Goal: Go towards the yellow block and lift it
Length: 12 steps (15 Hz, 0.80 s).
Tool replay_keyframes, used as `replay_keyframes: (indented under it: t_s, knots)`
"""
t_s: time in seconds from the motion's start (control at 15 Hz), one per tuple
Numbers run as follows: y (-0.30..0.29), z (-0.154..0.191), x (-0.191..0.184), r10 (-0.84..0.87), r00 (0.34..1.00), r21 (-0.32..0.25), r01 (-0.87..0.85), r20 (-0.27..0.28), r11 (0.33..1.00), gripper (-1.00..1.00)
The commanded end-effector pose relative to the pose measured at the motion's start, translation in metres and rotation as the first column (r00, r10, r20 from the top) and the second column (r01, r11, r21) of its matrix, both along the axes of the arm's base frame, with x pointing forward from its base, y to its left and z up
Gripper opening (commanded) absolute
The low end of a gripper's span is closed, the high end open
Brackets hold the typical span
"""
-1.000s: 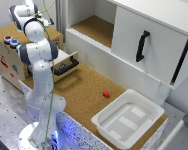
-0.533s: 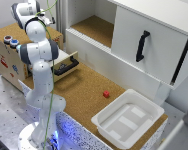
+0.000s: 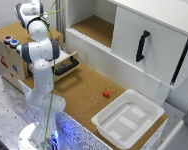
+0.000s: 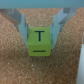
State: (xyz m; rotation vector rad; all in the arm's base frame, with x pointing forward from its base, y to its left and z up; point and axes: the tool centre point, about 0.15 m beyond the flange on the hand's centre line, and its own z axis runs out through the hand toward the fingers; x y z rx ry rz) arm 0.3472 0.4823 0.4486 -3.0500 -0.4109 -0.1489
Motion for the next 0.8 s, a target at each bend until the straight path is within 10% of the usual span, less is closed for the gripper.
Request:
replay_keyframes:
  t_s: [0.0,0.47,0.53,0.73]
  knots:
    - [0.0,0.001,0.011,-0.271,0.963,-0.161,0.27,0.016,0.949,-1.0]
    - [-0.028,-0.017,0.026,-0.396,0.918,-0.165,0.395,0.029,0.904,-1.0]
    - [-0.031,-0.015,0.027,-0.403,0.915,-0.148,0.401,0.02,0.904,1.0]
    - [-0.037,0.0,0.024,-0.391,0.92,-0.119,0.392,0.033,0.912,1.0]
